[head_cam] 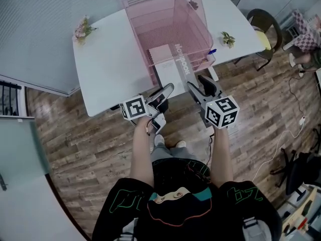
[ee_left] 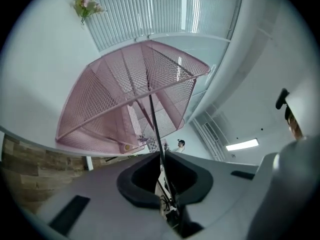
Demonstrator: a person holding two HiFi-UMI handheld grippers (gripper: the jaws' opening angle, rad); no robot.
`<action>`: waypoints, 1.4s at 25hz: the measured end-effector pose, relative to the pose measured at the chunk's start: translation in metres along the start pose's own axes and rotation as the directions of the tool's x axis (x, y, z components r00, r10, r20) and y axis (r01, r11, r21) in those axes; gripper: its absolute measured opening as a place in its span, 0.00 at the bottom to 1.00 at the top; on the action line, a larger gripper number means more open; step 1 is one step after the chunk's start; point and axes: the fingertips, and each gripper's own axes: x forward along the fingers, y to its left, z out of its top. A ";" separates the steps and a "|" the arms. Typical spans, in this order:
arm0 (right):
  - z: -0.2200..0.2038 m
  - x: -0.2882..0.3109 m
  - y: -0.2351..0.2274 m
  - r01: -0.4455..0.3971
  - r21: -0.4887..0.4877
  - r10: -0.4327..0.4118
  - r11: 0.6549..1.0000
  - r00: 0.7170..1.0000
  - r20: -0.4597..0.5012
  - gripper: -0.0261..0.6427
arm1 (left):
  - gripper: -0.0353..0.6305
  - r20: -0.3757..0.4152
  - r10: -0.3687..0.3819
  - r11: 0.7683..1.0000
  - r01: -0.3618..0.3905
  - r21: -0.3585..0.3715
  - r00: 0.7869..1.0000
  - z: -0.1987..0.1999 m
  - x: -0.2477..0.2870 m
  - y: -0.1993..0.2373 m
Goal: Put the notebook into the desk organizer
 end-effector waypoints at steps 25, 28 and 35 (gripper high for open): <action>-0.020 0.018 0.071 -0.244 -0.389 0.163 0.888 0.959 -0.230 0.08 | 0.27 0.014 0.000 0.998 0.000 0.058 1.000 0.026 0.007 -0.006; -0.016 0.029 0.067 -0.211 -0.407 0.132 0.889 0.968 -0.215 0.08 | 0.35 -0.034 0.044 0.992 -0.039 0.118 0.998 0.021 0.004 0.000; -0.009 0.048 0.060 -0.166 -0.428 0.082 0.888 0.975 -0.207 0.08 | 0.37 -0.047 0.084 0.980 -0.074 0.186 0.995 0.023 -0.010 0.007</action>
